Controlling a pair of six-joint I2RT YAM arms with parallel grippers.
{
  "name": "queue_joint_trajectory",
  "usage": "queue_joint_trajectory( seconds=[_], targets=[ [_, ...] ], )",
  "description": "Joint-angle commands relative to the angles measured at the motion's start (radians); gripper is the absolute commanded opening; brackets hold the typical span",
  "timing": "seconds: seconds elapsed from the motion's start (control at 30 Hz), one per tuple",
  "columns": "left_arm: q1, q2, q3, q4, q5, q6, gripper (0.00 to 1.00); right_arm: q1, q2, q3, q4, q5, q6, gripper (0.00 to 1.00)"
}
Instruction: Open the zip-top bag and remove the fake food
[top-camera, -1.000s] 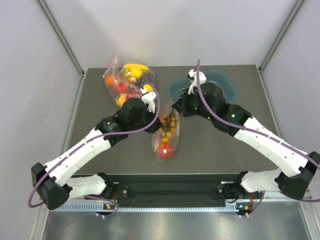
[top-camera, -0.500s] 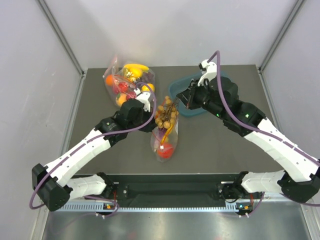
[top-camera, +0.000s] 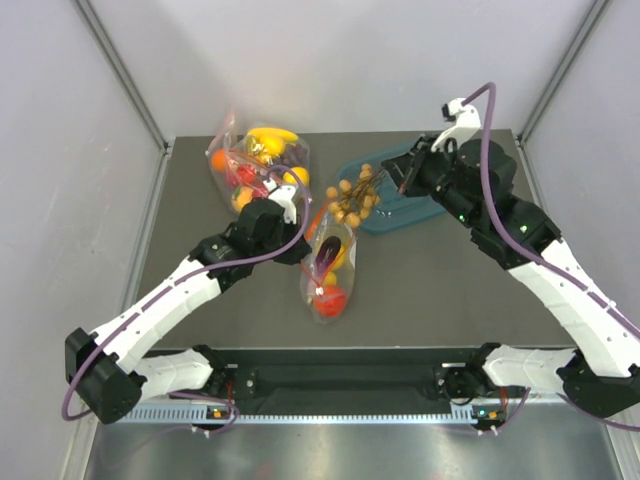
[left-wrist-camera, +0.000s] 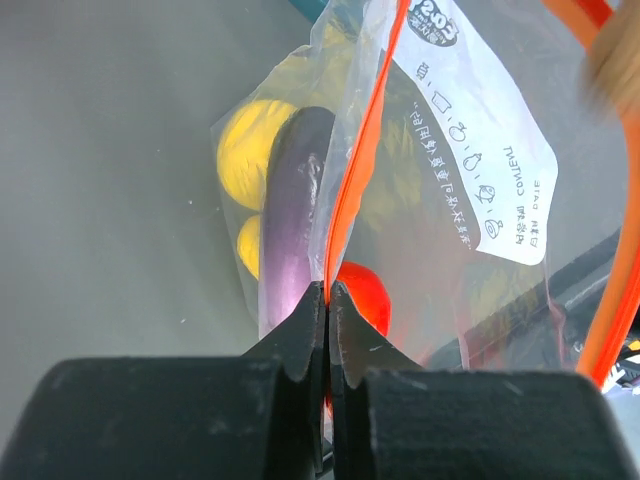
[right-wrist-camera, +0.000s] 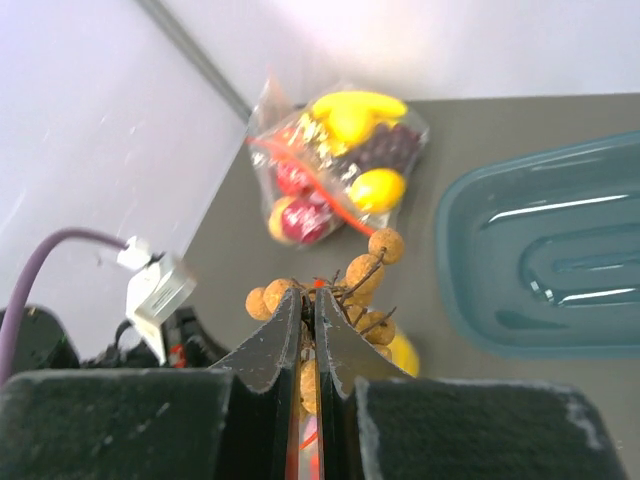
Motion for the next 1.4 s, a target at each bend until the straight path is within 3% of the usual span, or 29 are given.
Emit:
queue_joint_trajectory(
  seconds=[0.0,0.4,0.97,1.03,1.07,1.17,1.27,1.37],
  targets=[
    [0.012,-0.006,-0.008,0.011,0.01,-0.007,0.0,-0.069,-0.044,0.048,0.085,-0.036,0.0,0.0],
    [0.031,-0.018,-0.012,0.009,0.029,0.01,0.0,-0.367,0.058,-0.035,0.151,-0.226,-0.044,0.0],
    [0.034,-0.031,-0.009,0.012,0.063,0.017,0.0,-0.43,0.353,-0.029,0.294,-0.268,-0.127,0.02],
    [0.034,-0.037,-0.011,0.012,0.062,0.019,0.0,-0.439,0.385,-0.024,0.306,-0.265,-0.133,0.13],
    [0.035,-0.038,-0.011,0.012,0.06,0.022,0.0,-0.442,0.397,-0.018,0.312,-0.263,-0.135,0.3],
    [0.035,-0.038,-0.009,0.009,0.057,0.022,0.0,-0.459,0.437,-0.006,0.333,-0.274,-0.135,0.58],
    [0.035,-0.041,-0.009,0.008,0.059,0.023,0.0,-0.476,0.457,0.002,0.34,-0.26,-0.128,0.74],
    [0.034,-0.044,-0.008,0.004,0.056,0.025,0.0,-0.485,0.447,0.002,0.33,-0.261,-0.118,0.75]
  ],
)
